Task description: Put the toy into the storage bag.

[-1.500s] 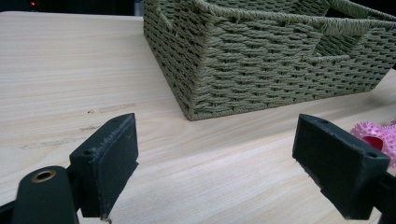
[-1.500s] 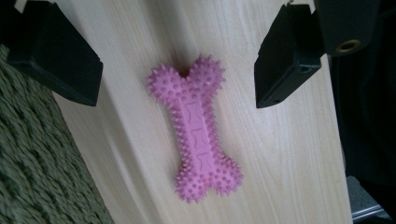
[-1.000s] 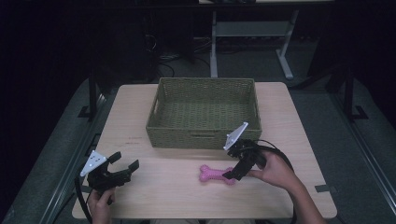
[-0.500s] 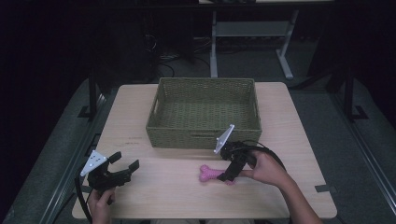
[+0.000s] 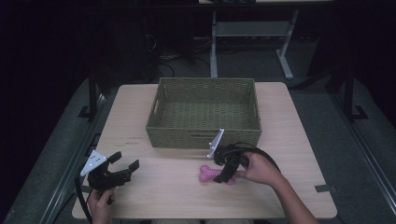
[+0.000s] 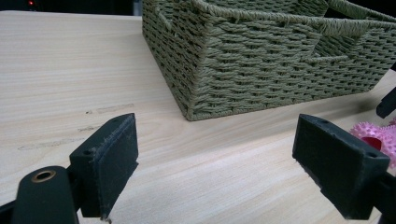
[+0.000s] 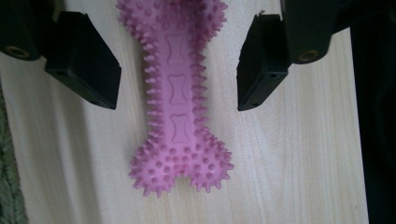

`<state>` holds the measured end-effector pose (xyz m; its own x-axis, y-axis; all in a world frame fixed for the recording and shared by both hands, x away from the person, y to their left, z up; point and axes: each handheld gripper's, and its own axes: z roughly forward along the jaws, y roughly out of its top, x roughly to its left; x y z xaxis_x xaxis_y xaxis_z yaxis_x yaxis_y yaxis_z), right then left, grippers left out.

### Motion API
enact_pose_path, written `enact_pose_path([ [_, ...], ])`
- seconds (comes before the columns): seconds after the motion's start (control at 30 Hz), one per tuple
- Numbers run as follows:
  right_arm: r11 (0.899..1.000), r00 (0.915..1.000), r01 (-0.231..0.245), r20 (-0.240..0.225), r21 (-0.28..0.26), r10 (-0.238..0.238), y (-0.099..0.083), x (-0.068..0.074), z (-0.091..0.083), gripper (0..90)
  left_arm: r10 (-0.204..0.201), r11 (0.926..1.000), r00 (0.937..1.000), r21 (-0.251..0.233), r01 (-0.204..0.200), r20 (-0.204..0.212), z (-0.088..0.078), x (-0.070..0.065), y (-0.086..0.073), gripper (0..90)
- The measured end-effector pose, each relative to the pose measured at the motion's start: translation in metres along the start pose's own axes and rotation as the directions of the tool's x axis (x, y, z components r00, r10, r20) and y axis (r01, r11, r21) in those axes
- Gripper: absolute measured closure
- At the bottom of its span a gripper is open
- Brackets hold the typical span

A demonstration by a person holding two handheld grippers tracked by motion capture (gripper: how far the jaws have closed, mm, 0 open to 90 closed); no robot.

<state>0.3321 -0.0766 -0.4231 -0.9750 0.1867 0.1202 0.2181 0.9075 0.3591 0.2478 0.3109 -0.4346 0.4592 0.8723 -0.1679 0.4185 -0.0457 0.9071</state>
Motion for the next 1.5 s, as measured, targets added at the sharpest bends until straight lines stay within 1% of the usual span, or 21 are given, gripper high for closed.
enact_pose_path([
  [0.07,1.000,1.0000,0.007,0.004,0.008,-0.007,0.001,0.001,0.002,32.8,0.001,1.0000,1.0000,-0.002,-0.001,0.001,0.000,0.000,0.000,13.8],
  [0.1,1.000,0.9999,0.012,0.006,0.016,-0.012,0.002,0.001,0.004,36.0,0.001,1.0000,1.0000,-0.001,-0.001,0.002,0.000,0.000,0.000,13.8],
  [0.2,1.000,0.9997,0.022,0.009,0.020,-0.022,0.002,0.002,0.006,38.1,0.000,1.0000,1.0000,0.000,0.000,0.001,0.000,0.000,0.000,13.8],
  [0.23,0.999,0.9996,0.027,0.010,0.029,-0.027,0.002,0.002,0.008,39.4,0.000,1.0000,1.0000,0.000,0.000,0.002,0.000,0.000,0.000,13.8],
  [0.37,0.999,0.9996,0.022,0.014,0.043,-0.023,0.003,0.002,0.012,42.4,0.001,1.0000,1.0000,-0.001,-0.001,0.003,0.000,0.000,0.000,13.8],
  [0.43,0.998,0.9990,0.033,0.028,0.052,-0.034,0.003,0.003,0.013,45.5,0.000,1.0000,1.0000,0.000,0.000,0.003,0.000,0.000,0.000,13.8],
  [0.47,0.998,0.9990,0.033,0.028,0.052,-0.034,0.003,0.003,0.013,45.5,0.000,1.0000,1.0000,0.000,0.000,0.003,0.000,0.000,0.000,13.8],
  [0.57,0.997,0.9981,0.047,0.038,0.062,-0.049,0.003,0.004,0.014,49.6,0.000,1.0000,1.0000,0.000,0.000,0.002,0.000,0.000,0.000,13.8],
  [0.7,0.996,0.9968,0.056,0.052,0.074,-0.060,0.003,0.005,0.016,51.0,0.000,1.0000,1.0000,0.001,0.000,0.003,0.000,0.000,0.000,13.8],
  [0.77,0.995,0.9959,0.068,0.054,0.077,-0.073,0.002,0.006,0.018,54.8,0.000,1.0000,1.0000,-0.001,0.000,0.002,-0.001,0.001,0.000,13.8],
  [0.8,0.995,0.9959,0.068,0.054,0.077,-0.073,0.002,0.006,0.018,54.8,0.000,1.0000,1.0000,-0.001,0.000,0.002,-0.001,0.001,0.000,13.8],
  [0.83,0.994,0.9947,0.076,0.063,0.079,-0.081,0.002,0.006,0.019,56.6,0.000,1.0000,1.0000,-0.002,0.000,0.003,-0.001,0.001,0.000,13.8],
  [0.9,0.994,0.9938,0.081,0.070,0.077,-0.087,0.002,0.008,0.018,57.3,-0.001,1.0000,1.0000,-0.001,0.001,0.003,-0.001,0.001,0.000,13.8],
  [1.0,0.993,0.9933,0.088,0.068,0.079,-0.093,0.001,0.008,0.018,57.7,0.000,1.0000,1.0000,-0.001,0.000,0.001,-0.001,0.001,0.000,13.8],
  [1.07,0.993,0.9944,0.079,0.063,0.082,-0.085,0.001,0.008,0.016,57.8,-0.002,1.0000,1.0000,-0.002,0.002,0.001,-0.001,0.001,0.000,13.8],
  [1.1,0.995,0.9955,0.071,0.059,0.073,-0.075,0.000,0.007,0.013,57.8,-0.003,1.0000,1.0000,-0.002,0.003,0.001,-0.001,0.001,0.000,13.8],
  [1.27,0.996,0.9955,0.070,0.060,0.052,-0.074,-0.001,0.005,0.006,57.9,0.001,1.0000,1.0000,0.000,-0.001,0.000,-0.001,0.001,0.000,13.8],
  [1.33,0.998,0.9969,0.063,0.045,0.026,-0.064,-0.002,0.005,-0.001,57.8,-0.003,1.0000,1.0000,-0.002,0.003,0.001,-0.001,0.001,0.000,13.9],
  [1.37,0.998,0.9970,0.066,0.040,0.017,-0.066,-0.002,0.004,-0.003,57.8,-0.003,1.0000,1.0000,-0.001,0.003,0.001,-0.001,0.001,0.000,13.9],
  [1.47,0.997,0.9969,0.070,0.036,0.013,-0.071,-0.002,0.004,-0.007,57.8,-0.001,1.0000,1.0000,0.000,0.001,0.001,-0.001,0.001,0.000,13.8],
  [1.5,0.998,0.9968,0.070,0.038,0.007,-0.070,-0.002,0.004,-0.011,57.8,0.001,1.0000,1.0000,0.001,-0.001,0.000,-0.001,0.000,0.000,13.8],
])
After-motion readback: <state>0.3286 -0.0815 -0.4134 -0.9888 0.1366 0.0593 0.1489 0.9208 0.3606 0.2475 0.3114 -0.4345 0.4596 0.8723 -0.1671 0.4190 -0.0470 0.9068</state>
